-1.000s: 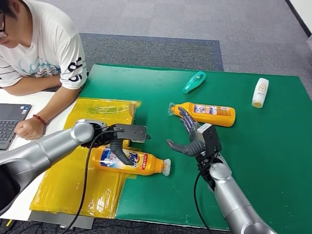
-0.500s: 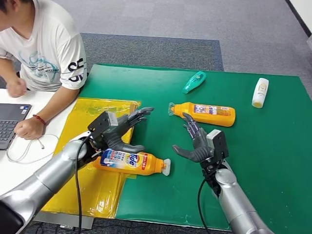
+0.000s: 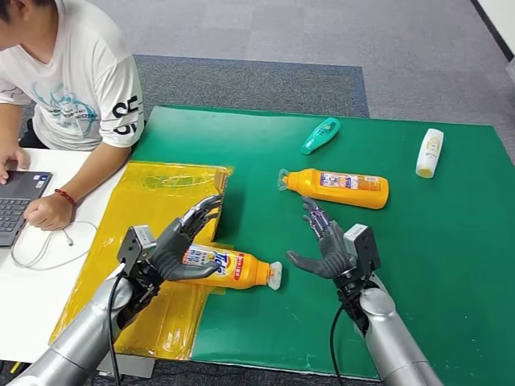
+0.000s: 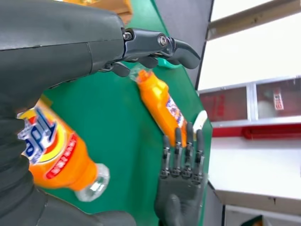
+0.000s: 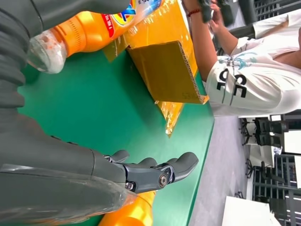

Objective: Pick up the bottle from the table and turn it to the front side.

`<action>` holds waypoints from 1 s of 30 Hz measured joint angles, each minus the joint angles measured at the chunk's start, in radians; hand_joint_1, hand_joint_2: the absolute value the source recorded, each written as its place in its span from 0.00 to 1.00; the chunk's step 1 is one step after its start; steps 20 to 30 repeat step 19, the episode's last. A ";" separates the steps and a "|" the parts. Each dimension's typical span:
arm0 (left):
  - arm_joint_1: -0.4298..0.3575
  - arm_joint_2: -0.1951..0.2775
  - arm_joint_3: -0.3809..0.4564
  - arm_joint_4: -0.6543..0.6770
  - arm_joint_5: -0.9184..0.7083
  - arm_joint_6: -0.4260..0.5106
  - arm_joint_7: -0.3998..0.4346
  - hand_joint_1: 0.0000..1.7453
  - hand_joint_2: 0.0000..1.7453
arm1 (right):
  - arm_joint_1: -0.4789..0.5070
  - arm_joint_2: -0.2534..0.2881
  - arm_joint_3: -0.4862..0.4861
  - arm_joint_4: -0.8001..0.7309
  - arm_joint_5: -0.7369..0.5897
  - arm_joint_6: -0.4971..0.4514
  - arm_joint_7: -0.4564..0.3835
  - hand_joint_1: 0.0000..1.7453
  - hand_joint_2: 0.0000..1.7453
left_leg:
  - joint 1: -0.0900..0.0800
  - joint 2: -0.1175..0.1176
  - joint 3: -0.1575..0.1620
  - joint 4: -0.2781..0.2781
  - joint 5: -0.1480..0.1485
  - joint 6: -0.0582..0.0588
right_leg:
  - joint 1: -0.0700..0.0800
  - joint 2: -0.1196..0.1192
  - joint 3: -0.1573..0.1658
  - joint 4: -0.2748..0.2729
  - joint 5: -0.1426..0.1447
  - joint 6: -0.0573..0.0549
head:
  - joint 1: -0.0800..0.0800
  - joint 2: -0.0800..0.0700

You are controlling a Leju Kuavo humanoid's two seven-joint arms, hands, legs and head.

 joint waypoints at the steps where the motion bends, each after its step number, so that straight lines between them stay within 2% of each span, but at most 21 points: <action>1: 0.013 -0.005 0.011 -0.001 -0.008 0.005 -0.007 0.00 1.00 | 0.003 -0.001 -0.001 -0.004 0.001 0.001 0.001 0.00 1.00 | 0.000 0.000 0.000 0.000 0.000 0.000 | 0.000 0.000 0.000 0.000 0.000 0.000 | 0.000 0.000; 18: 0.129 -0.066 0.130 -0.043 -0.070 0.017 -0.073 0.00 1.00 | 0.061 -0.013 -0.020 -0.072 0.017 0.037 0.010 0.00 1.00 | 0.000 0.000 0.000 0.000 0.000 0.000 | 0.000 0.000 0.000 0.000 0.000 0.000 | 0.000 0.000; 30: 0.132 -0.068 0.132 -0.044 -0.072 0.017 -0.074 0.00 1.00 | 0.064 -0.013 -0.021 -0.073 0.017 0.039 0.011 0.00 1.00 | 0.000 0.000 0.000 0.000 0.000 0.000 | 0.000 0.000 0.000 0.000 0.000 0.000 | 0.000 0.000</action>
